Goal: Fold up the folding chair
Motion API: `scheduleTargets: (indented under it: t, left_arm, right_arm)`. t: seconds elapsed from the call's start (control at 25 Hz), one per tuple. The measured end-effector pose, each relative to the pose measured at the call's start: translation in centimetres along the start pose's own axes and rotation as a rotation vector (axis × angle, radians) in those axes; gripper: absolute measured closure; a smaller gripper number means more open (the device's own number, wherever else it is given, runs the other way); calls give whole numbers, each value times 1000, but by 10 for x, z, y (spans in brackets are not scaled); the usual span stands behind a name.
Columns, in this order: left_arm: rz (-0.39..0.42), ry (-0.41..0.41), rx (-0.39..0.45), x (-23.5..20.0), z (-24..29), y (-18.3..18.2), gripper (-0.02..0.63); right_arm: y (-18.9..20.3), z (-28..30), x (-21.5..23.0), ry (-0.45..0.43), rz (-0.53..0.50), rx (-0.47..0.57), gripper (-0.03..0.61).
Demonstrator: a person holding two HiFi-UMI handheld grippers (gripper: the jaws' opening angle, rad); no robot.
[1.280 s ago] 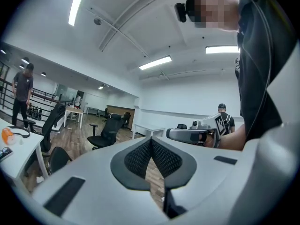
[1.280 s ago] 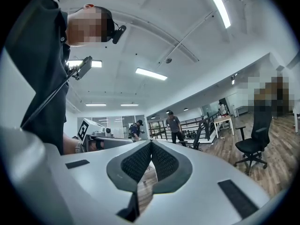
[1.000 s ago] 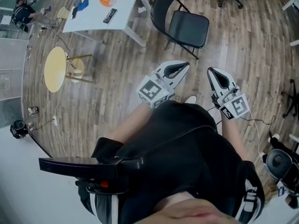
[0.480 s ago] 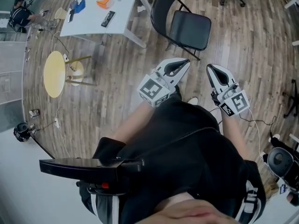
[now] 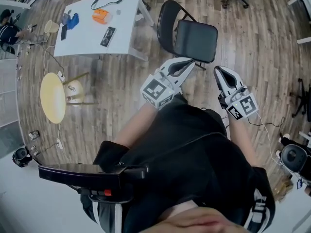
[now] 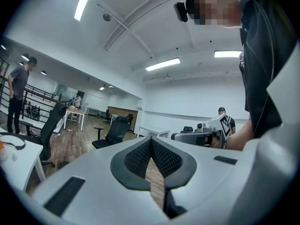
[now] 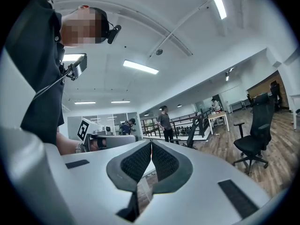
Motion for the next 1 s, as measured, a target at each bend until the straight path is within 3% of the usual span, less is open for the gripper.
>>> scheduleTargets:
  t: [0.24, 0.56, 0.84, 1.0]
  left_arm:
    - [-24, 22, -19, -58, -6, 11, 609]
    - [-81, -6, -37, -99, 7, 25, 609]
    - [-82, -47, -78, -127, 38, 33, 609]
    - [-162, -82, -119, -145, 61, 49, 609]
  right_arm:
    - [7, 41, 15, 72, 15, -19, 568]
    - [13, 68, 43, 89, 38, -52, 568]
    - [22, 88, 93, 62, 77, -67, 568]
    - [36, 103, 132, 29, 78, -116, 568]
Point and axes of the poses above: the fingertips, and each gripper's own axes: z forward along the fingers, x to its right, y out of its underside, the point moved 8 cm from there along -z, backward along the fingers, and after that the axes turned 6 degrees about z, right-handed, at the moved point
